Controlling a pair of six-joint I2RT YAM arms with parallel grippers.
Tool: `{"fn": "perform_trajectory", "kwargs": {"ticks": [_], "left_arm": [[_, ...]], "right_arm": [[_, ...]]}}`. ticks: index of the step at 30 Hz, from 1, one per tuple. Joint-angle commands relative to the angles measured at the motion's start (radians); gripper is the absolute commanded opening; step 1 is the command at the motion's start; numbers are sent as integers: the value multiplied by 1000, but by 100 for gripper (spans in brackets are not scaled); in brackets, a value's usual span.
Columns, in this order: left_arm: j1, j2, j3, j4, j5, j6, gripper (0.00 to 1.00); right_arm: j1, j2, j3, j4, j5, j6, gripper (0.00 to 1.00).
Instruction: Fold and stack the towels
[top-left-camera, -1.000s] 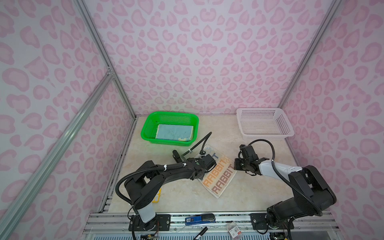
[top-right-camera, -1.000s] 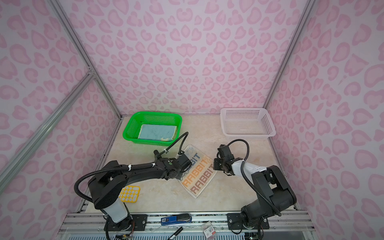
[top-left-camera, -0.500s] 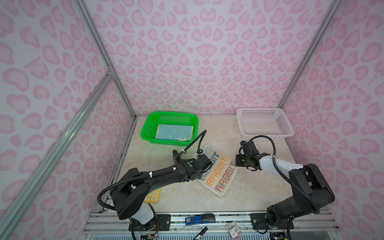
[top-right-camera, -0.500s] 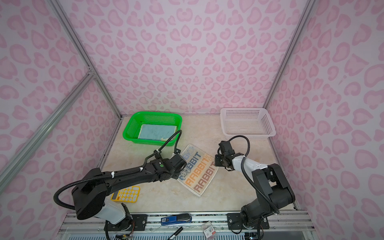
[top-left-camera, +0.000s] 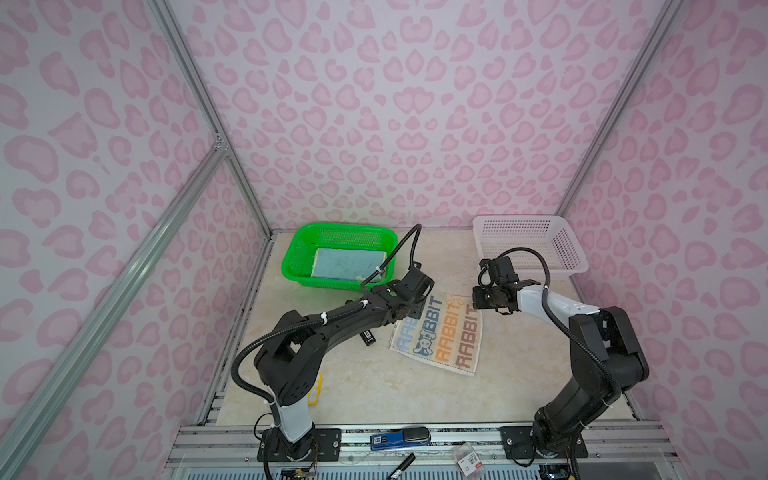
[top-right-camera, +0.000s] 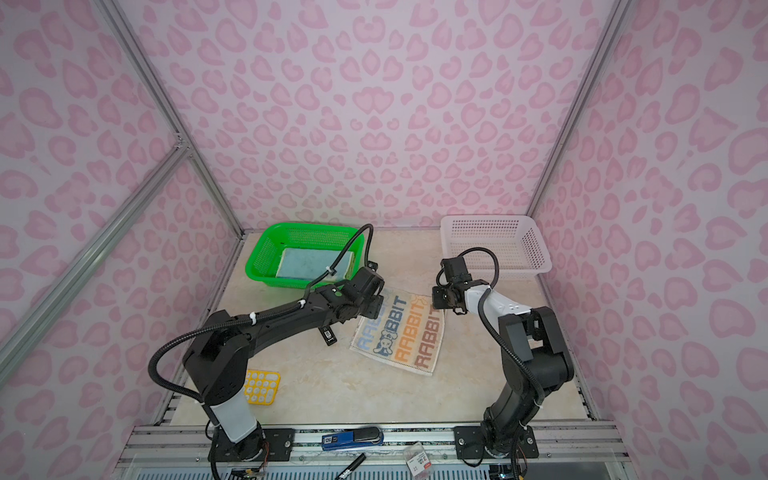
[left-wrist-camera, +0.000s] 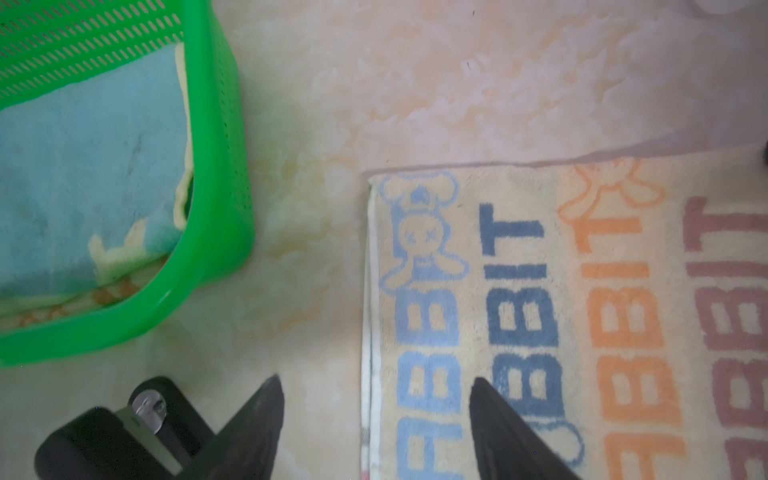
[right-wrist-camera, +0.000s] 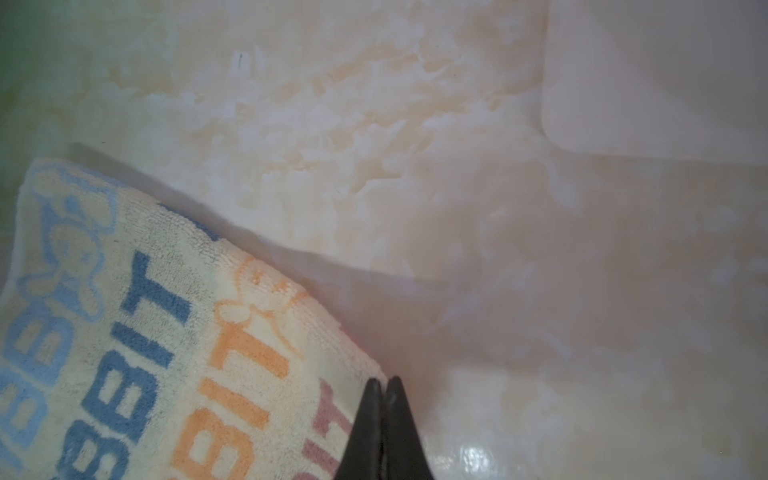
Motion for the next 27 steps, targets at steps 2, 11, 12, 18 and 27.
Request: {"fn": "perform_trajectory", "kwargs": {"ticks": [2,11,12,18,27], "left_arm": [[47,126,161,-10,89,72,68],[103,332,359,-70,128,66,55],[104,352,375,-80,127,66,54],[105,439,442,-120,110,61,50],[104,509,505,-142,61,55,43]], "right_arm": [[0,38,36,-40,-40,-46,0],[0,27,23,-44,-2,-28,0],[0,24,22,-46,4,-25,0],[-1,6,-9,-32,15,2,0],[0,-10,-32,-21,18,11,0]]}}
